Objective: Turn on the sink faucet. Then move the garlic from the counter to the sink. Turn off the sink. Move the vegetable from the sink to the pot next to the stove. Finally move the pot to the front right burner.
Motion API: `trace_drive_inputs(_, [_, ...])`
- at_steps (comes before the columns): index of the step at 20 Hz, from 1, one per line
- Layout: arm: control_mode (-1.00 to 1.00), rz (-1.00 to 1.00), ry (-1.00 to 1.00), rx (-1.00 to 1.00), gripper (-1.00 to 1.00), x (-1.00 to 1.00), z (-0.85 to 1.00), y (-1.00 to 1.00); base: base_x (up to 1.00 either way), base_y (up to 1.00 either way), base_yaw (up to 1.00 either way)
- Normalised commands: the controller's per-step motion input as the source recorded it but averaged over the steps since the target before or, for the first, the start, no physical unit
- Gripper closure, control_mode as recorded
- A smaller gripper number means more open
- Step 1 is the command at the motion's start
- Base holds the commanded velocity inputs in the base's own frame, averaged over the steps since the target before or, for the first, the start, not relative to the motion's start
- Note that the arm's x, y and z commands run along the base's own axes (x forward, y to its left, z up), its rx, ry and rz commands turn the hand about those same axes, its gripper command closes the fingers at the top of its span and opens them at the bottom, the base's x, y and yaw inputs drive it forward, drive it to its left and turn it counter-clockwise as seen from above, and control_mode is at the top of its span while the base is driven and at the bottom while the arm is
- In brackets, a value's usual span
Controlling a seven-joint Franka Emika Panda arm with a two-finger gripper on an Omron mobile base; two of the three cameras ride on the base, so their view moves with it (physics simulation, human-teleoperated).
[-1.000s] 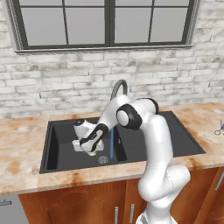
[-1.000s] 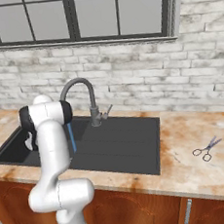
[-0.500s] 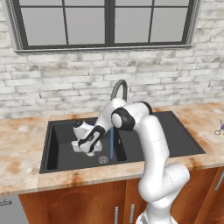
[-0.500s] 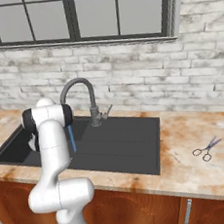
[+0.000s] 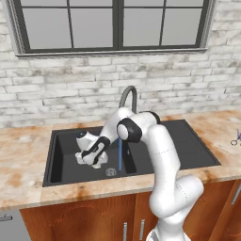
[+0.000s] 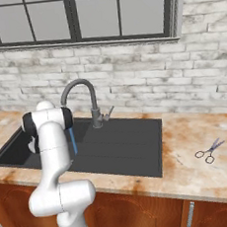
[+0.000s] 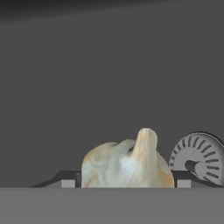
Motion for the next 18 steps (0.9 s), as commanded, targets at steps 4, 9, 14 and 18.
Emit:
trace_drive_inputs(4, [-1.0,0.0,0.0,0.0,-1.0,-0.02,0.11,0.0,0.0,0.0,0.0])
trace_drive_inputs(9, [-1.0,0.0,0.0,0.0,-1.0,-0.08,0.33,-0.02,0.0,0.0,0.0])
trace_drive_inputs(14, [-1.0,0.0,0.0,0.0,-1.0,-0.21,0.48,0.0,0.0,0.0,0.0])
trace_drive_inputs(18, [-1.0,0.0,0.0,0.0,-1.0,-0.4,0.66,0.0,0.0,0.0,0.0])
